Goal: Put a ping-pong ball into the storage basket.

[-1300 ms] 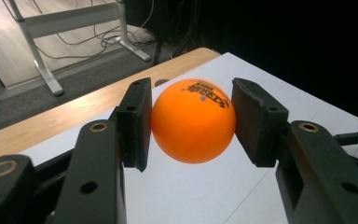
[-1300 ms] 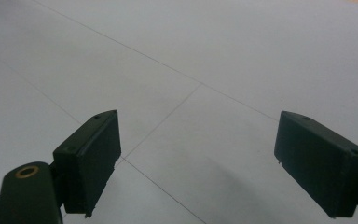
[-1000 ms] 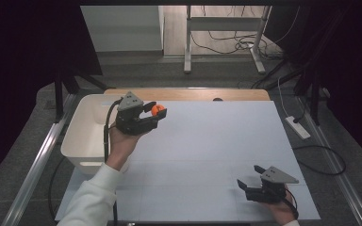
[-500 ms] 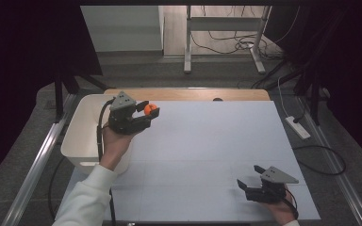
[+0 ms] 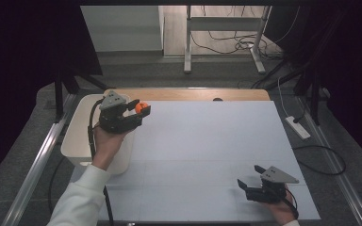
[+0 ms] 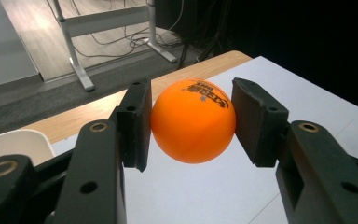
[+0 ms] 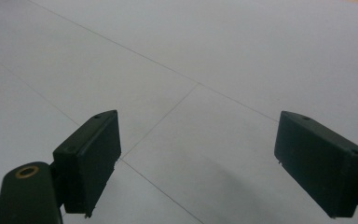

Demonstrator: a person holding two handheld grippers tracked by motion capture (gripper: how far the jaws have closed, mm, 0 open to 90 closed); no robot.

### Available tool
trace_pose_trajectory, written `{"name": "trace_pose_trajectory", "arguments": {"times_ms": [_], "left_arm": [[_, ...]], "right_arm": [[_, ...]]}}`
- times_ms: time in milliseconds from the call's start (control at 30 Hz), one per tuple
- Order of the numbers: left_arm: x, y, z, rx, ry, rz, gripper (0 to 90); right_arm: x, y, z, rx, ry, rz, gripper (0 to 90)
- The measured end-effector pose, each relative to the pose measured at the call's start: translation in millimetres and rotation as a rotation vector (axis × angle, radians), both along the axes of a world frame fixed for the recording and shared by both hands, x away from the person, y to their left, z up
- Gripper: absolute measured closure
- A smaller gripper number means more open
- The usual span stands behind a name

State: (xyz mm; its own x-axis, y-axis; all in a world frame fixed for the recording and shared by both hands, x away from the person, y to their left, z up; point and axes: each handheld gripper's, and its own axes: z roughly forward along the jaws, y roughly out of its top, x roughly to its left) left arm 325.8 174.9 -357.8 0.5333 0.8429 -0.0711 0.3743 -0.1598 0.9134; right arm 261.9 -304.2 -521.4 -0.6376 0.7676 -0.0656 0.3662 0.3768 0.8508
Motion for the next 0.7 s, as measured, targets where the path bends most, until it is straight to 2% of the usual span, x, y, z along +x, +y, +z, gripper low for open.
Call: {"name": "trace_pose_trajectory", "arguments": {"times_ms": [700], "left_arm": [[-1.6, 31.1, 1.2, -0.023, -0.003, 0.077, 50.3]], "right_arm": [[0.3, -1.1, -0.4, -0.003, 0.000, -0.007, 14.6]]}}
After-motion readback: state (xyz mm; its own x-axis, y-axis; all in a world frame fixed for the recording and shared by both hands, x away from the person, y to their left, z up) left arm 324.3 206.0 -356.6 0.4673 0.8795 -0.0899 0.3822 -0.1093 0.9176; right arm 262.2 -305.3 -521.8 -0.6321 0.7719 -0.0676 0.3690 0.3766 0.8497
